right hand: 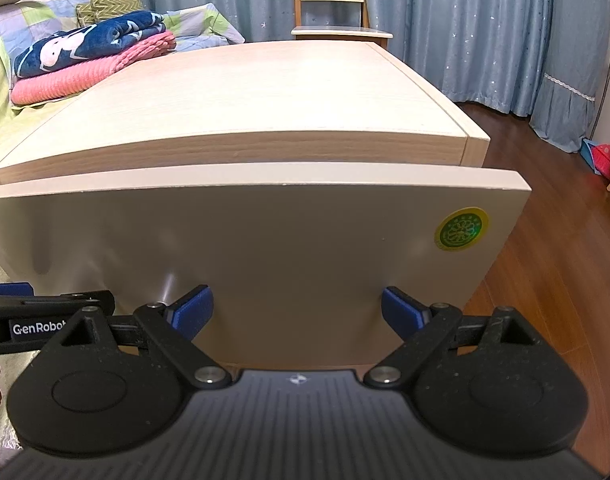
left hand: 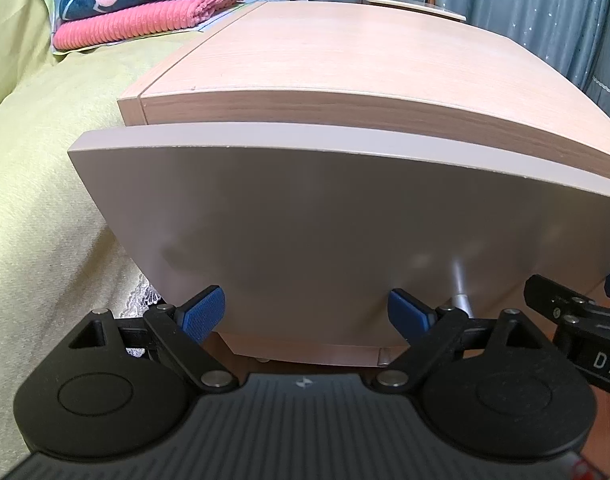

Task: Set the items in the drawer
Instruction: 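Keep pushing the drawer front with the right tool until nearly shut, then press the drawer front flush with the cabinet using the right tool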

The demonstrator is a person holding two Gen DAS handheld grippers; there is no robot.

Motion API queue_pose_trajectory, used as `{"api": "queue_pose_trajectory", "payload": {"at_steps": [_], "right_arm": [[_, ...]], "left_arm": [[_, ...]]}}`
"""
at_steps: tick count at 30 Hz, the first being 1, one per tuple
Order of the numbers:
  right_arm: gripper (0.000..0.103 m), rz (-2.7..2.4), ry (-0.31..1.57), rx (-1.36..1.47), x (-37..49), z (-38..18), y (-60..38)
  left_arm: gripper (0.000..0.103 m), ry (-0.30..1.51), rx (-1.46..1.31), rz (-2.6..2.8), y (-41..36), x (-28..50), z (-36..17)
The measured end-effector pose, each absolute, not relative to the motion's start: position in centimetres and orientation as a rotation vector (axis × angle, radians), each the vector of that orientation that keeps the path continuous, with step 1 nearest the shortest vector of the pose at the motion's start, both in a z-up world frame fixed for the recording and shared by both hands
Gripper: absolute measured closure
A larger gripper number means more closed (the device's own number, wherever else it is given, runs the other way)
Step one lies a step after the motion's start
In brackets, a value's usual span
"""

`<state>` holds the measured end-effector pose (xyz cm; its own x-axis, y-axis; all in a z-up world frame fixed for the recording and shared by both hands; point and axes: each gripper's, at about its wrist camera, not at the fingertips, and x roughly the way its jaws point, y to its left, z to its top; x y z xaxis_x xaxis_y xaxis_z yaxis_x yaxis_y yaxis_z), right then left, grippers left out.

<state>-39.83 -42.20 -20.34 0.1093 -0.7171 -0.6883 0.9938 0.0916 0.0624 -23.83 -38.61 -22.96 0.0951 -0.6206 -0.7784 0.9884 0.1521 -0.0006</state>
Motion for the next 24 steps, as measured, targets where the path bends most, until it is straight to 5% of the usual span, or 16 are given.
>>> {"api": "queue_pose_trajectory", "payload": {"at_steps": [24], "right_arm": [[0.013,-1.395,0.568,0.596,-39.7,-20.5,-42.9]], "left_arm": [[0.012,0.733,0.613,-1.322,-39.7,-23.2,-22.6]]}}
